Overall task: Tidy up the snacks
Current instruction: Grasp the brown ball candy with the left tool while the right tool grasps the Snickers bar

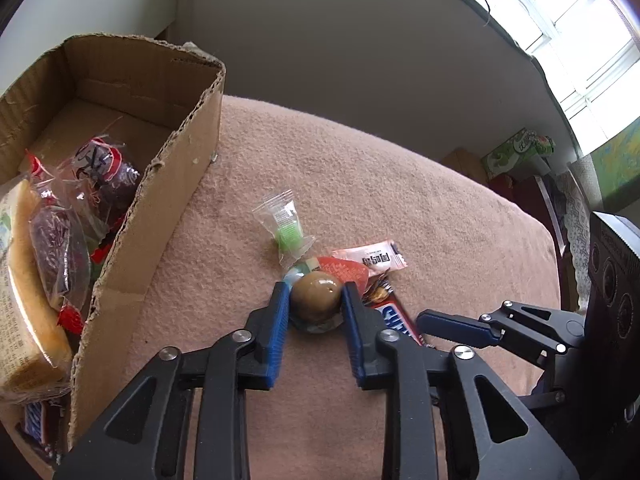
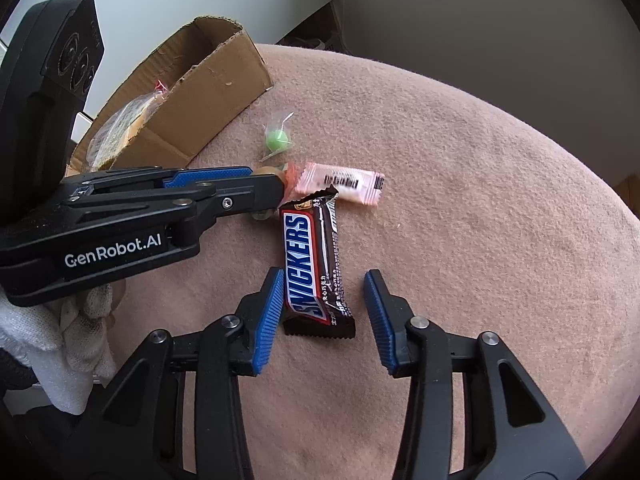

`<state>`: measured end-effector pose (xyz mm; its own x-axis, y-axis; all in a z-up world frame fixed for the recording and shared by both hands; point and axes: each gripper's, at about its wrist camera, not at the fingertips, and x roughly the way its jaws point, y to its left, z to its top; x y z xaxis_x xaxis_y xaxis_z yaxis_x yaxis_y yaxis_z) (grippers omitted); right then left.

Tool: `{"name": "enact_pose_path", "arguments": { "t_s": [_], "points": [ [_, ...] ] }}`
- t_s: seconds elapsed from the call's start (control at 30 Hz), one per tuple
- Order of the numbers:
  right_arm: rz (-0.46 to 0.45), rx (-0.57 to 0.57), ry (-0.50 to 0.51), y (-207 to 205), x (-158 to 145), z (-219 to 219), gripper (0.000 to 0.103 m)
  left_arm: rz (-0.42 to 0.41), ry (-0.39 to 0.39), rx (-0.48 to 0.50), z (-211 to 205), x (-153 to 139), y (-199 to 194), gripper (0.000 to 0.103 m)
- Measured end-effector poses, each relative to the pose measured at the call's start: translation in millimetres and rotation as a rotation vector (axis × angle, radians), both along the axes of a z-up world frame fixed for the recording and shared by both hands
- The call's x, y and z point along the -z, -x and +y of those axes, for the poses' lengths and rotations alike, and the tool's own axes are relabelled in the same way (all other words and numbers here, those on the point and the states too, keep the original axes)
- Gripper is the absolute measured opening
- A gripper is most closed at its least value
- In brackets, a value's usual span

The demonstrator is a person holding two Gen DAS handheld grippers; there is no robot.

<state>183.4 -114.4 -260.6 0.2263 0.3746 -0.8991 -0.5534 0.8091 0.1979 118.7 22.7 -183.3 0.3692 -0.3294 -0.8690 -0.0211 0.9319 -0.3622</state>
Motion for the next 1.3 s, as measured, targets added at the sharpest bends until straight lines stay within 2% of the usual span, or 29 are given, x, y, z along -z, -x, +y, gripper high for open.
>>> {"name": "enact_pose_path", "arguments": {
  "t_s": [0.13, 0.3, 0.43, 0.73, 1.03, 1.3],
  "points": [
    [0.020, 0.038, -0.026, -0.3, 0.0, -5.2, 0.039, -0.010, -0.021, 0.011, -2.7, -0.9, -1.2, 0.025],
    [0.013, 0.023, -0.015, 0.8, 1.4, -6.9, 0.039, -0.003, -0.021, 0.028, -6.1, 0.8, -10.0, 0.027],
    [0.016, 0.025, -0.013, 3.3, -0.6, -10.5, 0.032, -0.023, -0.048, 0.048, -10.6, -0.4, -10.2, 0.025],
    [0.043, 0.086, -0.043, 10.8, -3.5, -30.5, 0.030, -0.034, -0.041, 0.024, -8.7, -5.0, -0.8, 0.025],
    [0.045, 0.160, -0.079, 9.8, -12.0, -38.9, 0.030, -0.056, -0.054, 0.025, -11.8, -21.5, 15.5, 0.025],
    [0.004, 0.145, -0.066, 15.8, -39.8, -36.7, 0.030, -0.080, -0.072, -0.011, -1.0, -49.0, 36.4, 0.025]
  ]
}}
